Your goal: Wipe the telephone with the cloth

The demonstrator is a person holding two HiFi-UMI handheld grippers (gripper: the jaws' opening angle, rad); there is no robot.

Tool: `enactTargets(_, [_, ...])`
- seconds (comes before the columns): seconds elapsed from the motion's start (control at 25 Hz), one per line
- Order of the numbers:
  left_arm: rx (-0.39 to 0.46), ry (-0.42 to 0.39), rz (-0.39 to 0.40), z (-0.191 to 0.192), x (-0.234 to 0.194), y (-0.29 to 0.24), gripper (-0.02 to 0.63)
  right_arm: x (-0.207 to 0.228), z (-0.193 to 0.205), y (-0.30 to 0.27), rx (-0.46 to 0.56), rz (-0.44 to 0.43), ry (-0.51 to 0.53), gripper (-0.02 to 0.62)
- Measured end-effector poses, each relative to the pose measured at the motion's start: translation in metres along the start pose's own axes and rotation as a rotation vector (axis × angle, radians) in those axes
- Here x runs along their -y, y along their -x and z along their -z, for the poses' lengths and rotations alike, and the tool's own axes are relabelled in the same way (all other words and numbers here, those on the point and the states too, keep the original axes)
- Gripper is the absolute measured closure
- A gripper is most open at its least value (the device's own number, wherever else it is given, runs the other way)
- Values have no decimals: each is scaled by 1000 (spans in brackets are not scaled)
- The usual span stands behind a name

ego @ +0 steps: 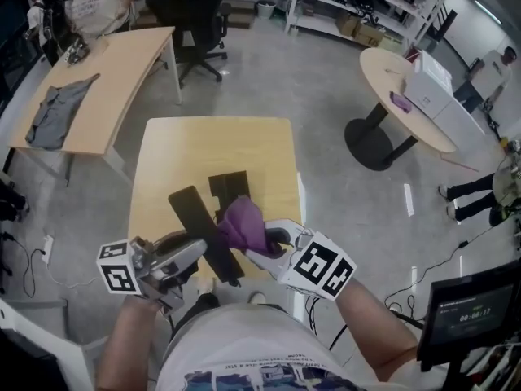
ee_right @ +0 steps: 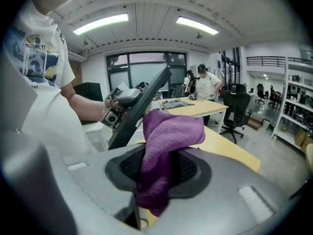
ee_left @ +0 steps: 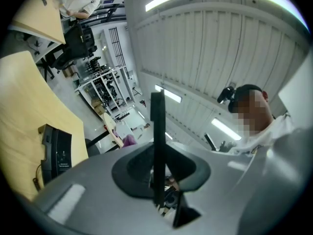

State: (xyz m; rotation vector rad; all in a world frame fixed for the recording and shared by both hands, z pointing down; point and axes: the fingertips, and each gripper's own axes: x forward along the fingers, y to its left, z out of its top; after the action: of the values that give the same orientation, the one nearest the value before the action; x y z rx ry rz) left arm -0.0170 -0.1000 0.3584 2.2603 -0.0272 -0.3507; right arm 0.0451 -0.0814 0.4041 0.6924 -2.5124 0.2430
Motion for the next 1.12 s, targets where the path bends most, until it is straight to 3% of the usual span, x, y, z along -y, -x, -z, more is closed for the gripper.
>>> enactTargets(0.32, [-43, 23, 10, 13, -3, -10, 525, 41, -59, 25, 125, 153, -35, 479])
enactTargets(0.56, [-62, 40, 7, 23, -3, -17, 525, 46, -83, 28, 172, 159, -36, 479])
enactTargets(1.12, [-47, 64, -34, 5, -32, -6, 525, 6, -24, 18, 69, 134, -118, 479])
